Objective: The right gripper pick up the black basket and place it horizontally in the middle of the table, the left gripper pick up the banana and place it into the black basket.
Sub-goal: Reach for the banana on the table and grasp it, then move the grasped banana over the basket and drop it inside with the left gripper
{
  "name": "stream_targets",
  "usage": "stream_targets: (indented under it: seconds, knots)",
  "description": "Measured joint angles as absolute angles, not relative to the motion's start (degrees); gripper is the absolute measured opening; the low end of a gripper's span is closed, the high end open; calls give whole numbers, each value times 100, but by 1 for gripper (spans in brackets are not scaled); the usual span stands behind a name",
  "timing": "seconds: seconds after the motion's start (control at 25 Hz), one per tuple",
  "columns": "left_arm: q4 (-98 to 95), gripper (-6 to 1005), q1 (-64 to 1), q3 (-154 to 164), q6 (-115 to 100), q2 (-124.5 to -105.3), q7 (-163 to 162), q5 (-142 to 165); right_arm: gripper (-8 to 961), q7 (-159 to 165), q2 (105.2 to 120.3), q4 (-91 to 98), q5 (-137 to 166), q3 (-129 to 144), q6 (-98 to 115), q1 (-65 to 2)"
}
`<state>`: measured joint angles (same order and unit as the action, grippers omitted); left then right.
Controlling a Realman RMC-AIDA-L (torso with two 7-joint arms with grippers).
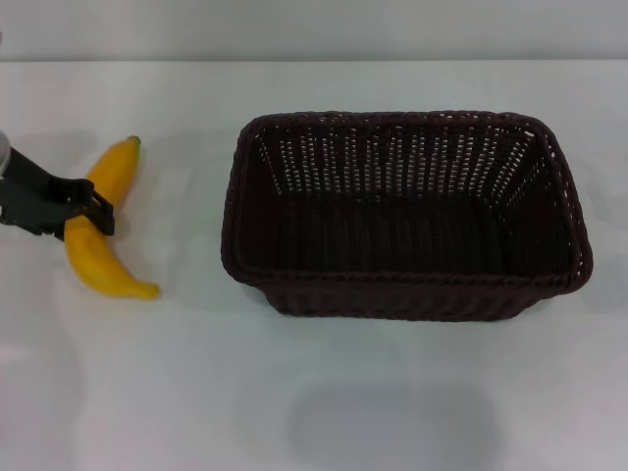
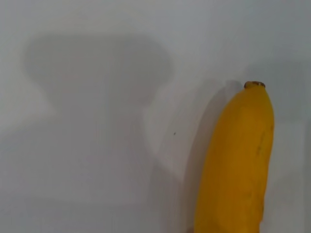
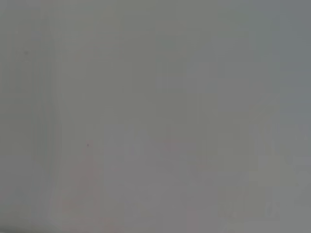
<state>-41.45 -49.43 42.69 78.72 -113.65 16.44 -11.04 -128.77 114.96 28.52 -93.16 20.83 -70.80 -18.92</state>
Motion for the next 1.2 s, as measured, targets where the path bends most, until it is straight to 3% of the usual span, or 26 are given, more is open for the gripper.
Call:
stream_targets:
  seconds: [0.44,0.64,0.88,1.2]
  knots:
    - [-6179,523,-4613,4270,9165,-11350,2395,-3080,489,-12885,11496,2803,-9319,2082,-7081,-1863]
    - [-7032,525,-4325,4248,10083,-11143,2716,-4841,489,-12885,11496,2767,-9325,2074,-7088,-1863]
    - [-6092,527,-4447,4330,10473,-11022,3444,-6093,489,-12949,11496,2733,-9374,2075,-7100,-1871]
    - [-4901,529,-5048,4484,10090,-11205,4429,-5574,489,-12954,11496,2727,-9378,2081,-7161,-1893]
